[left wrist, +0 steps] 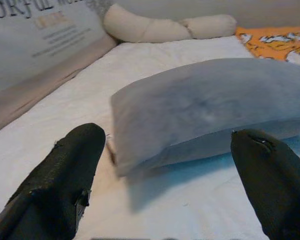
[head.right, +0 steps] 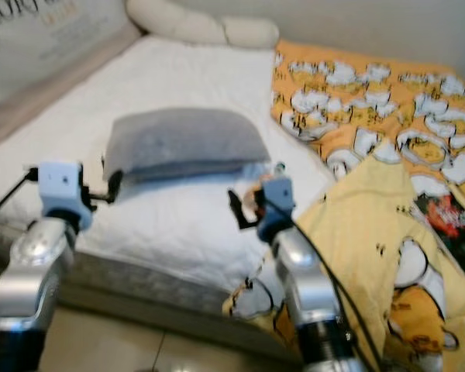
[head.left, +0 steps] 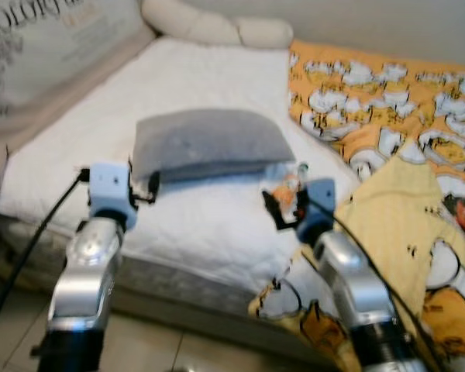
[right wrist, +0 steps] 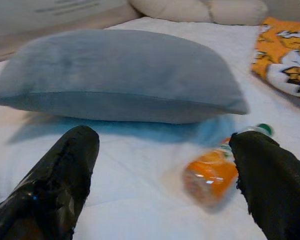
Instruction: Clean up the room
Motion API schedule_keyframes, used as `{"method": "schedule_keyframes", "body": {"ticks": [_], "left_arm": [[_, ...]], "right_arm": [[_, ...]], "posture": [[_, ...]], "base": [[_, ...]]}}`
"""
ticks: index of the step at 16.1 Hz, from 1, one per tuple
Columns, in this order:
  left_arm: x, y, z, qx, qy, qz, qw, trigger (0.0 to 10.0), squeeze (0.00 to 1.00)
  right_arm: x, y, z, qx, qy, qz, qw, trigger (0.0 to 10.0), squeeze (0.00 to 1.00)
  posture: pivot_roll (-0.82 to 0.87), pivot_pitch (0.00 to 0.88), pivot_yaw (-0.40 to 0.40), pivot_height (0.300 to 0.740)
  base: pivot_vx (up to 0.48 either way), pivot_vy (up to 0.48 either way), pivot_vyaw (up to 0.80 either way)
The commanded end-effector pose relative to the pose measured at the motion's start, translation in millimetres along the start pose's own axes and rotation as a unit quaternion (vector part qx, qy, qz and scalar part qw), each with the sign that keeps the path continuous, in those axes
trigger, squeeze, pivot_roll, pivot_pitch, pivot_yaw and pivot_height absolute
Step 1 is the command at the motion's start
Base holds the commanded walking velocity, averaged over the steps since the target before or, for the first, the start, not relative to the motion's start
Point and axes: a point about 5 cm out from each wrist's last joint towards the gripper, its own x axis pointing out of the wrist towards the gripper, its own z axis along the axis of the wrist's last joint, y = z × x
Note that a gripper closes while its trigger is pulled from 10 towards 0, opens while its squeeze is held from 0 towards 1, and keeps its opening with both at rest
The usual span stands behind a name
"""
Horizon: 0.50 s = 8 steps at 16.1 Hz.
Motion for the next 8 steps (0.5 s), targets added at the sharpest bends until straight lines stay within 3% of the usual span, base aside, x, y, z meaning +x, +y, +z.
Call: {"method": "schedule_keyframes", "body": {"ticks": [1, 8], "left_arm": [[1.0, -8.0, 2.4, 0.002, -0.004, -0.015, 1.0, 10.0, 0.0], [1.0, -8.6, 1.9, 0.003, -0.003, -0.018, 1.0, 10.0, 0.0]], "right_arm": [[-1.8, -9.6, -0.2, -0.002, 0.003, -0.018, 1.0, 10.0, 0.0], [-1.7, -10.0, -1.0, -0.003, 0.005, -0.022, 1.0, 10.0, 0.0]], "posture": [[-0.02, 0.0, -0.024, 0.74], [-0.02, 0.0, -0.022, 0.74]], "base": [[0.292, 0.0, 0.0], [0.293, 0.0, 0.0]]}}
